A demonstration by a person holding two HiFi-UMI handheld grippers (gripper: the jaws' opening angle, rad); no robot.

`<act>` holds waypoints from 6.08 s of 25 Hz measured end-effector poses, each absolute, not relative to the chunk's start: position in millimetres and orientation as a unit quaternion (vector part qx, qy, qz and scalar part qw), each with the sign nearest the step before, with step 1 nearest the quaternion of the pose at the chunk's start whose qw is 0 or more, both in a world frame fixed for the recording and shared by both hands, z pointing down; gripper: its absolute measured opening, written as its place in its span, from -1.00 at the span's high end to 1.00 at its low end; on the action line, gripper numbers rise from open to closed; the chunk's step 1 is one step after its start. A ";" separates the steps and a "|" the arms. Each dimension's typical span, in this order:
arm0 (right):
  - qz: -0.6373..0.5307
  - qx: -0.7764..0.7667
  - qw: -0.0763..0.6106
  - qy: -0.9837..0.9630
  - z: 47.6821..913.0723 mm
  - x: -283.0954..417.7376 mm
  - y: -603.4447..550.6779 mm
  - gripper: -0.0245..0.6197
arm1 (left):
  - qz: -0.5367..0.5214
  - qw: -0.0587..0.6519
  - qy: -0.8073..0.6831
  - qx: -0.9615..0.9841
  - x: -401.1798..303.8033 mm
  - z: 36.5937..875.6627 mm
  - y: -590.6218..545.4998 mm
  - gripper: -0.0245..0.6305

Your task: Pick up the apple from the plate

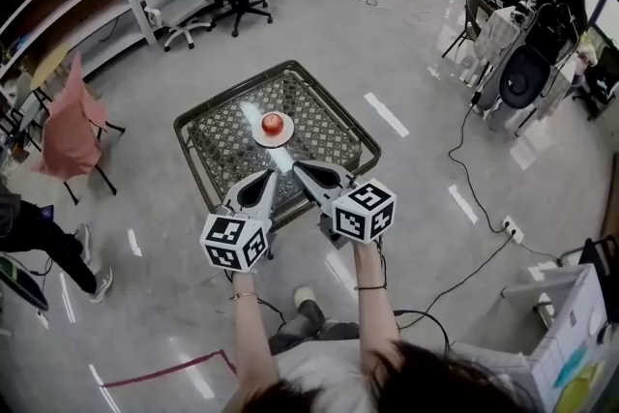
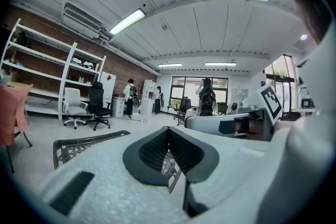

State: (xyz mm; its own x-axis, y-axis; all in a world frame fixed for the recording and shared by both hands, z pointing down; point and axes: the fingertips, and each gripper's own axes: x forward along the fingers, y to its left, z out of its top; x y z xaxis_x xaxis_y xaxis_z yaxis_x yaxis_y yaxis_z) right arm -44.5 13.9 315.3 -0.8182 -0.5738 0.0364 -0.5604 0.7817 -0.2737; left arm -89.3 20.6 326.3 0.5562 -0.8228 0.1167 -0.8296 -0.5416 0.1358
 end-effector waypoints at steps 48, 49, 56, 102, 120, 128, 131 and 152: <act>-0.182 -0.261 0.014 0.948 336.7 -50.3 -203.5 0.90 | 0.027 0.114 -0.582 0.805 -145.3 348.4 -171.1 0.89; -0.182 -0.258 0.014 0.949 337.0 -50.5 -206.2 0.90 | 0.029 0.114 -0.583 0.804 -144.6 348.6 -173.3 0.89; -0.187 -0.245 0.006 0.951 350.4 -54.9 -218.9 0.90 | 0.005 0.126 -0.591 0.797 -140.4 359.2 -179.0 0.89; -0.258 -0.262 -0.113 0.923 526.2 -83.0 -286.0 0.90 | 0.082 0.214 -0.534 0.814 -142.7 522.6 -259.6 0.59; -0.257 -0.268 -0.129 0.919 578.1 -75.9 -306.1 0.90 | 0.118 0.203 -0.527 0.817 -142.1 573.5 -292.0 0.25; -0.258 -0.274 -0.130 0.917 596.2 -68.9 -308.4 0.90 | 0.131 0.190 -0.530 0.816 -141.2 593.2 -303.7 0.04; -0.260 -0.277 -0.126 0.916 602.1 -67.1 -309.9 0.90 | 0.132 0.190 -0.526 0.819 -139.3 600.3 -307.7 -0.03; -0.257 -0.284 -0.119 0.916 613.1 -63.0 -320.0 0.90 | 0.165 0.164 -0.495 0.837 -127.6 619.3 -327.6 -0.27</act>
